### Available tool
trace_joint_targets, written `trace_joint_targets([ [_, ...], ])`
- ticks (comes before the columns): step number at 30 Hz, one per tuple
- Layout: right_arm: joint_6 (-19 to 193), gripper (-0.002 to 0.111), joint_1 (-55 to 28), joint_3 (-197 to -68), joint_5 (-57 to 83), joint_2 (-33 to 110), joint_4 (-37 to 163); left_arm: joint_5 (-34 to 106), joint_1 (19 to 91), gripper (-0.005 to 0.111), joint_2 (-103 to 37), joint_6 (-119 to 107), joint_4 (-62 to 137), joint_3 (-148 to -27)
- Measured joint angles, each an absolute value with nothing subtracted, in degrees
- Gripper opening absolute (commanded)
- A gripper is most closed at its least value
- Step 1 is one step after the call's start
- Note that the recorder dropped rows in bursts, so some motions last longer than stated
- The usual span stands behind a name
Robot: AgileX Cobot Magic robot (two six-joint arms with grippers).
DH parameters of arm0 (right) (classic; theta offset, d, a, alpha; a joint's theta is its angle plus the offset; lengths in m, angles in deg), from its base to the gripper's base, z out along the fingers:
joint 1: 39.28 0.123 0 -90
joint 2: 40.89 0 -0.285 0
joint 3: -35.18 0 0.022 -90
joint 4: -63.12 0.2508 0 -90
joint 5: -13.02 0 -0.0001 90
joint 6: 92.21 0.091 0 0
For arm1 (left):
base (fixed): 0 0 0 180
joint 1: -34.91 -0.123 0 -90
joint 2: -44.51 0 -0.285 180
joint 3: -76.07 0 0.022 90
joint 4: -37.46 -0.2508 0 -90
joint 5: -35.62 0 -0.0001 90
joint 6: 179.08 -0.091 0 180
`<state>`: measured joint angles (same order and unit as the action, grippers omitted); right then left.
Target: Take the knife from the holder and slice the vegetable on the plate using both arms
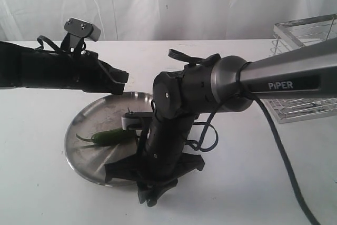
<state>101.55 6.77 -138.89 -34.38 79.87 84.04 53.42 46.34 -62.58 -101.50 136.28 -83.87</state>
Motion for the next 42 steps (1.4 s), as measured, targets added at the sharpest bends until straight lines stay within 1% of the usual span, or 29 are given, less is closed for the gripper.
trace_joint_targets([
  [13, 101.6, 0.000, 6.9, -138.9, -32.8, 80.0, 84.1, 53.7, 46.3, 0.000, -62.6, -101.5, 136.3, -83.9],
  [23, 101.4, 0.000, 6.9, -138.9, -33.1, 81.3, 84.1, 60.4, 46.3, 0.000, -67.5, -101.5, 136.3, -83.9],
  [31, 101.3, 0.000, 6.9, -138.9, -33.1, 81.3, 84.1, 62.4, 46.3, 0.000, -70.6, -102.0, 136.2, -83.9],
  [42, 100.6, 0.000, 6.9, -138.9, -31.9, 81.3, 84.1, 64.4, 46.3, 0.000, -70.7, -102.7, 136.2, -83.9],
])
